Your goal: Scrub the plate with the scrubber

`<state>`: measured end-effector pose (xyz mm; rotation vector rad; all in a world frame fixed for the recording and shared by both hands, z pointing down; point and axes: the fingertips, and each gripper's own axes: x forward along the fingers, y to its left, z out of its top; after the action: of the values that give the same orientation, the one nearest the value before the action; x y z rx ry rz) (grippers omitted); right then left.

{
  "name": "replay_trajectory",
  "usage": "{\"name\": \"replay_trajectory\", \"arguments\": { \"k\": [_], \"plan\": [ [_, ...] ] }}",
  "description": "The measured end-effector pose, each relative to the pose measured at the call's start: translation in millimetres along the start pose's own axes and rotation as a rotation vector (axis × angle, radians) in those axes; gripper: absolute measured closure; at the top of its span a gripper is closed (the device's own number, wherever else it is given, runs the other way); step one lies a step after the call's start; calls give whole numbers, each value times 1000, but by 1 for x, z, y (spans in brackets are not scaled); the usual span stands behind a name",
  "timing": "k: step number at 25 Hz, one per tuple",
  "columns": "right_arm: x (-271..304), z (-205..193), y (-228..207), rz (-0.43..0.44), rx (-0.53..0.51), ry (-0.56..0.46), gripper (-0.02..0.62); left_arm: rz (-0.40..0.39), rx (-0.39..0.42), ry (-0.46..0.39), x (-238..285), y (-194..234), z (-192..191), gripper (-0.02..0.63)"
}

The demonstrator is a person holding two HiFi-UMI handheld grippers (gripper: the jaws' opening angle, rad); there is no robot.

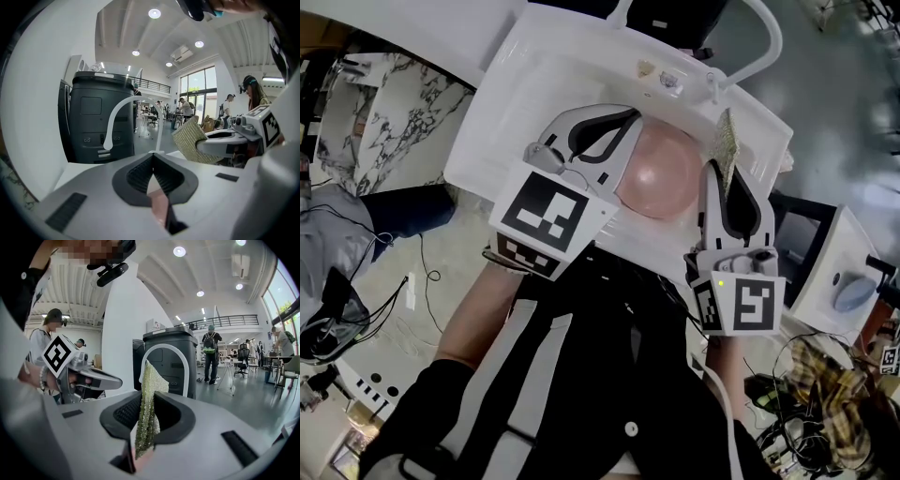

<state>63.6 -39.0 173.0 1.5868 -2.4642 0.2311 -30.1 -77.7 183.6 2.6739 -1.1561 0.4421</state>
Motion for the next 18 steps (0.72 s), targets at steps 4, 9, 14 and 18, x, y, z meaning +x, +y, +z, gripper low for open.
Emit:
{"name": "replay_trajectory", "arguments": {
  "k": [4,9,14,18],
  "plan": [
    [0,0,2,-1,-4,8,520,-7,-13,0,-1,1,1,604],
    [-2,-1,7,8,-41,14,520,-8,-15,-5,-3,0,1,605],
    [-2,1,15,28,-50,-1,520,-11,-20,-7,-5,0,0,604],
    [-1,4,19,38,-51,-21,520,-8,-19,-7,-7,1,-1,604]
  ]
}}
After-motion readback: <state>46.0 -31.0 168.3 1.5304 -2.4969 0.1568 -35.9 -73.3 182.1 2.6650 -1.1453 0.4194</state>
